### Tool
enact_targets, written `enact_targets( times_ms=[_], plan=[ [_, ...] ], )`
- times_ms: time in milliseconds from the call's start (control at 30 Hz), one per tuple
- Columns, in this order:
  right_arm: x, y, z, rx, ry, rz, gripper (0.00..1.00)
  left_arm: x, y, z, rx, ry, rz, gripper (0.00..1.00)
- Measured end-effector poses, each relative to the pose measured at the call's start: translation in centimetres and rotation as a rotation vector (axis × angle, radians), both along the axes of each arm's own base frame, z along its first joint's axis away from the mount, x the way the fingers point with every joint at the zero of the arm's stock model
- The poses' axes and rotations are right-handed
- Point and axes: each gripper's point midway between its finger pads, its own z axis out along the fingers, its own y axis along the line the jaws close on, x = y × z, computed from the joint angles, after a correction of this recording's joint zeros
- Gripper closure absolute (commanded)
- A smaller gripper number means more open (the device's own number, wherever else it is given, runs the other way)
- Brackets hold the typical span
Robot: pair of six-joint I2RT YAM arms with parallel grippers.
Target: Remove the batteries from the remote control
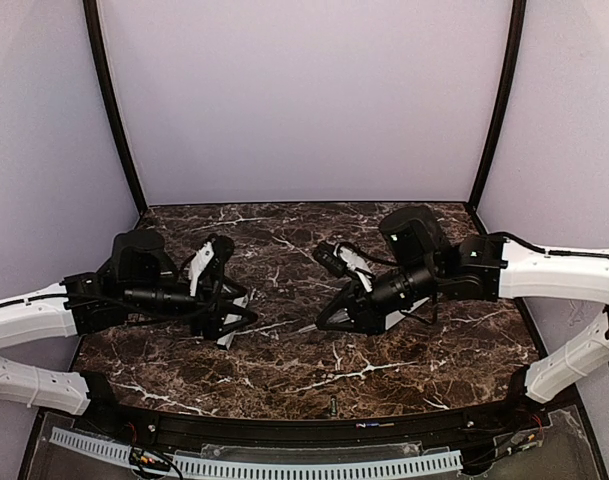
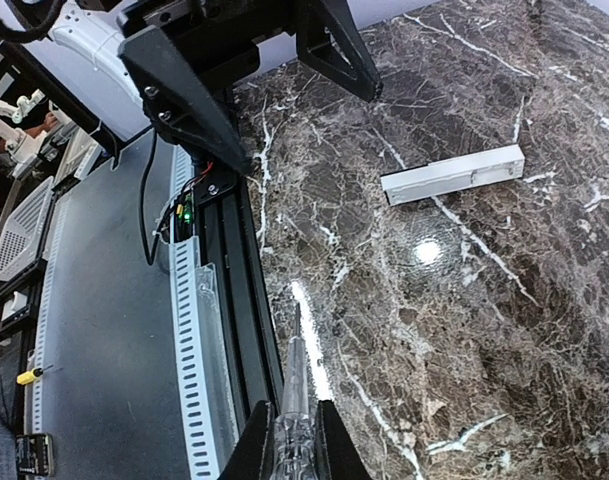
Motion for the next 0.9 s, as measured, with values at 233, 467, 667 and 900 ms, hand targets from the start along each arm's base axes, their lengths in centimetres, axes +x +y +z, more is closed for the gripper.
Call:
enact_targets(
  times_ms=[233,467,667,900],
  plan=[
    [-0.7,0.5,-0.7,-0.018,0.074,0.025,1.0,-2.6,-2.5,0.4,0.008,-0.052,-0.175,0.33],
    [-0.9,1.1,-0.4,-0.01,0.105,0.046,1.0,-3.8,-4.8,-1.7,0.057,-0.033,-0.258,0.39],
    [-1.0,1.3,-0.7,-0.016,0.122,0.054,1.0,-4.5,-6.5,-3.3,0.076,-0.016,-0.296,0.5],
    [-1.1,1.4,-0.8,-0.016,0.132,0.061,1.0,-4.6,-8.0,-3.9,0.082,-0.011,-0.312,0.76]
  ],
)
